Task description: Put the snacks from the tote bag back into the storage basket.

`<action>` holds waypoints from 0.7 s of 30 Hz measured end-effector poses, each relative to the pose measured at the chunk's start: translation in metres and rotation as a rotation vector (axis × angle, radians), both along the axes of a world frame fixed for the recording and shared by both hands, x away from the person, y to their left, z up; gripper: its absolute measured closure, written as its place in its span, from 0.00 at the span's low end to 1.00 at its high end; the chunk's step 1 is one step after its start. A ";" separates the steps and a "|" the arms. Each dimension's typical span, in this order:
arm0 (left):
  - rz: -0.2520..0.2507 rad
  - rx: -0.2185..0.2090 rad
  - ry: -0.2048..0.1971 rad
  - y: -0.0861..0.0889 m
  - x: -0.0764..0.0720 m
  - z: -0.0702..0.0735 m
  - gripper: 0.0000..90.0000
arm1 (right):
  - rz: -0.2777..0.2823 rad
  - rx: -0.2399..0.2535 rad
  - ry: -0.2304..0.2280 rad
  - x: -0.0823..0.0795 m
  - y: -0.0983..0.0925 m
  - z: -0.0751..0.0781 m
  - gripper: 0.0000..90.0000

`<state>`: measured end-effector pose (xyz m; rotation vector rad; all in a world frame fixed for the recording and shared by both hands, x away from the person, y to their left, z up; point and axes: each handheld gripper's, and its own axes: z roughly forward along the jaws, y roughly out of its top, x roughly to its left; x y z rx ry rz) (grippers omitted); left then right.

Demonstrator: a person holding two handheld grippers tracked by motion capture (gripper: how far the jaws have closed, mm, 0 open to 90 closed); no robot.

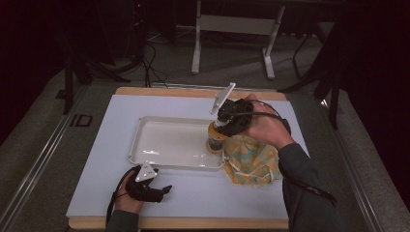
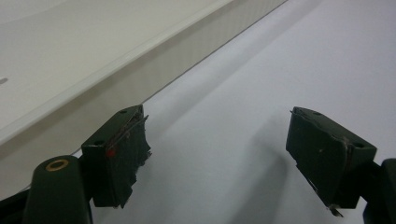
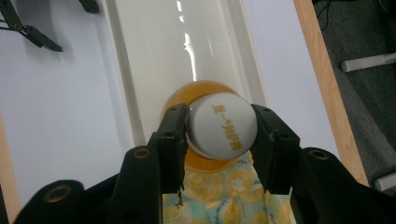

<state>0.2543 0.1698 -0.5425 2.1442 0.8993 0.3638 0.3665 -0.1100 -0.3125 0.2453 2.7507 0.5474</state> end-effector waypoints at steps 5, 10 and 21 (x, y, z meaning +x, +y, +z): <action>-0.001 0.000 -0.001 0.000 0.000 0.000 0.23 | 0.001 -0.010 0.006 -0.001 0.003 -0.004 0.65; -0.001 0.000 -0.001 0.000 0.000 0.000 0.23 | -0.004 -0.008 0.008 -0.001 0.005 -0.007 0.65; 0.001 -0.001 -0.001 0.000 0.000 0.000 0.23 | 0.009 0.001 0.037 -0.003 0.007 -0.015 0.65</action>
